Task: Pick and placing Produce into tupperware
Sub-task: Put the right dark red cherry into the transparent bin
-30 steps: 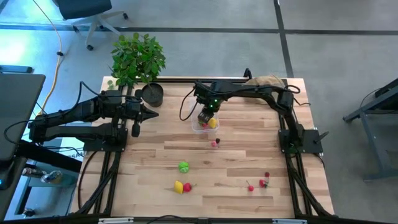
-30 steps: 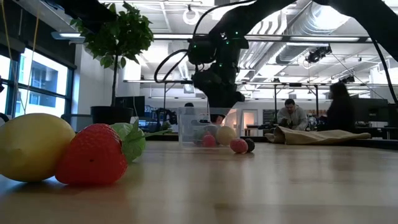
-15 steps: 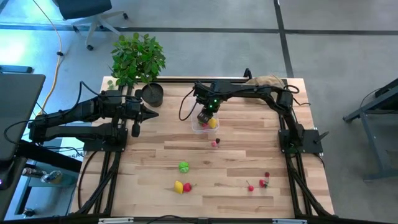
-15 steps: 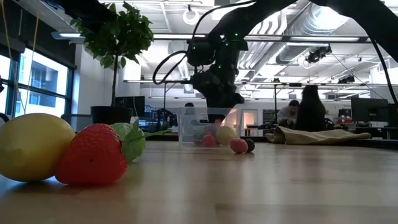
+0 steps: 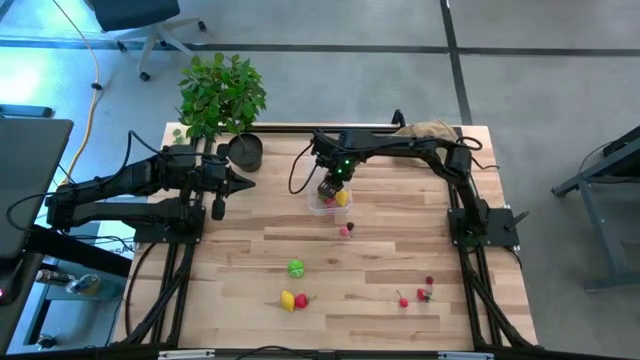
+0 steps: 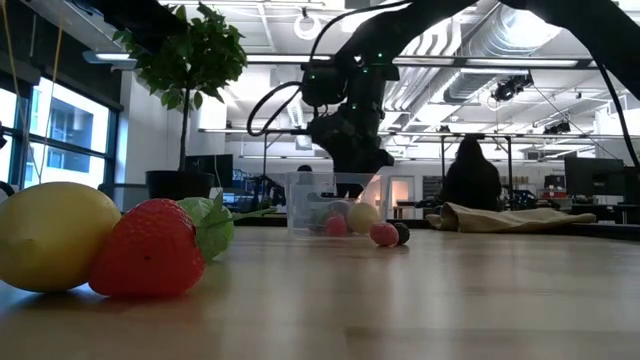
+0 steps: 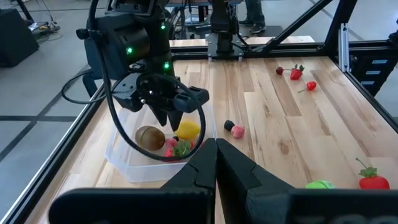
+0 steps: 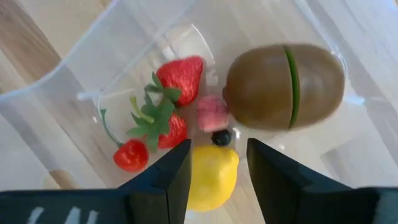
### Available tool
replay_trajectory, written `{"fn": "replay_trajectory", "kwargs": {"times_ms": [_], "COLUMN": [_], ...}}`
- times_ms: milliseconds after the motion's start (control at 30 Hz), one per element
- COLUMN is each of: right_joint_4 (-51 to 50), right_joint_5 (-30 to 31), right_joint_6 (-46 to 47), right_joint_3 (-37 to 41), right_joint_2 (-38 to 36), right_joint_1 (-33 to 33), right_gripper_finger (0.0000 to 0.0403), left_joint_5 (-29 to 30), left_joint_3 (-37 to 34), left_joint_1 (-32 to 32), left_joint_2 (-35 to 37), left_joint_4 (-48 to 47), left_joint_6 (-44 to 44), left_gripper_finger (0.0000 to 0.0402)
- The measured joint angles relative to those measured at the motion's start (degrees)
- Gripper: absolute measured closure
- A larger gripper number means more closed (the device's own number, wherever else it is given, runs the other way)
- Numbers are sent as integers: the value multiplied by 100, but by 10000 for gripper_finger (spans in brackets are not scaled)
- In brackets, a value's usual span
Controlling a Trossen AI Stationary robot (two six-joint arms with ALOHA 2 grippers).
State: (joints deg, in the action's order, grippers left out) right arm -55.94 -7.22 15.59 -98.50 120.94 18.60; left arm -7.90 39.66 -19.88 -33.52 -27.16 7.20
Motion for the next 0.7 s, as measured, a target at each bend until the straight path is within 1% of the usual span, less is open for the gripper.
{"fn": "replay_trajectory", "kwargs": {"times_ms": [333, 433, 533, 700], "right_joint_4": [-166, -308, -958, -2682], "right_joint_5": [118, 118, 230, 763], "right_joint_6": [0, 182, 385, 994], "right_joint_3": [-2, -7, -9, -11], "right_joint_2": [-616, -835, -1126, -1594], "right_joint_1": [-1, -6, -98, -591], "right_gripper_finger": [256, 256, 256, 256], "left_joint_5": [0, 0, 0, 0], "left_joint_3": [-2, -2, 0, -1], "left_joint_1": [0, 0, 0, 0], "left_joint_2": [0, 0, 0, 0], "left_joint_4": [0, 1, 0, 1], "left_joint_6": [0, 1, 0, 0], "left_gripper_finger": [401, 401, 401, 401]}}
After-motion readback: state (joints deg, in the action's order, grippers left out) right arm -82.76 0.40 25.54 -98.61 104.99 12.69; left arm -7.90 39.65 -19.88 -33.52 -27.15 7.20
